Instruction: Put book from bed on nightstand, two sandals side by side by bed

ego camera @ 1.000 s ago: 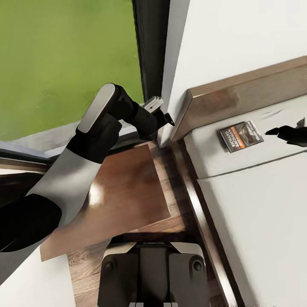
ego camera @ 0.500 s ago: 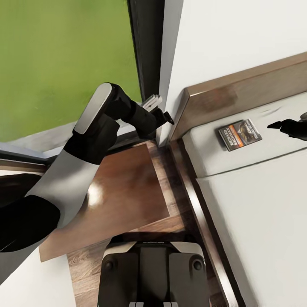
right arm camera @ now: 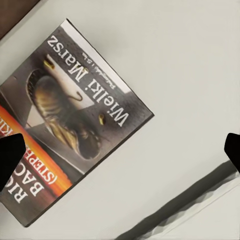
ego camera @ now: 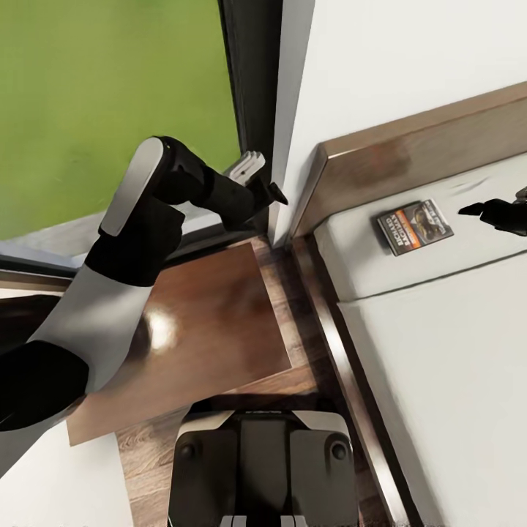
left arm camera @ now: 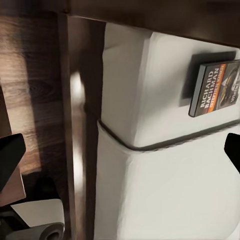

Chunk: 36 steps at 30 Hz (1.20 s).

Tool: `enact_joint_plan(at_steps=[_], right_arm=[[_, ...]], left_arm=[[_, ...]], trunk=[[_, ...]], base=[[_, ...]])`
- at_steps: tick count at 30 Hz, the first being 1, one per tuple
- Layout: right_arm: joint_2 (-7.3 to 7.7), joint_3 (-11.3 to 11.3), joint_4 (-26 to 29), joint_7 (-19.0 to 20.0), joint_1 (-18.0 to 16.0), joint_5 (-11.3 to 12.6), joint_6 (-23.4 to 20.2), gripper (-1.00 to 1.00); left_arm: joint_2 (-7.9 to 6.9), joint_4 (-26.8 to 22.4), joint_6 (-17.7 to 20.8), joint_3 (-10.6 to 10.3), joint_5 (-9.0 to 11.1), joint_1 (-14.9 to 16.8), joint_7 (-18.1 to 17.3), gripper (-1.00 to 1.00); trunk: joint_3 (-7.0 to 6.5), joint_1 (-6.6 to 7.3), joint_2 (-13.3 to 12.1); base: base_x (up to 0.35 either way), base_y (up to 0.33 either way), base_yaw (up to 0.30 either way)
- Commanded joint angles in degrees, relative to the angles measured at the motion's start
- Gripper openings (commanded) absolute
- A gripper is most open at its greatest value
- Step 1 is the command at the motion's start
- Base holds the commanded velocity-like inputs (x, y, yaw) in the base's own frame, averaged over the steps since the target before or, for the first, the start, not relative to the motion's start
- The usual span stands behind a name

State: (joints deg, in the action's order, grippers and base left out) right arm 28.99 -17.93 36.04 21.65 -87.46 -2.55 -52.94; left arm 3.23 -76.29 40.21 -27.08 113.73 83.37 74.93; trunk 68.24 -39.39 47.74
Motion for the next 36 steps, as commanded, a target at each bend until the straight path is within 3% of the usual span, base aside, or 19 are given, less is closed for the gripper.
enact_joint_plan(at_steps=[1, 36], right_arm=[[-0.14, -0.18, 0.04, 0.30, -0.06, -0.22, 0.01, 1.00], [-0.48, -0.34, 0.00, 2.18, -0.17, 0.00, 3.24, 1.00]], left_arm=[[-0.14, -0.36, 0.46, 0.03, 0.24, -0.08, 0.43, 1.00], [-0.76, -1.90, 0.35, -0.07, 0.21, -1.75, 0.48, 1.00]], trunk=[[0.12, -0.01, 0.04], [3.32, -0.01, 0.04]], base=[[0.000, 0.000, 0.000], [0.000, 0.000, 0.000]])
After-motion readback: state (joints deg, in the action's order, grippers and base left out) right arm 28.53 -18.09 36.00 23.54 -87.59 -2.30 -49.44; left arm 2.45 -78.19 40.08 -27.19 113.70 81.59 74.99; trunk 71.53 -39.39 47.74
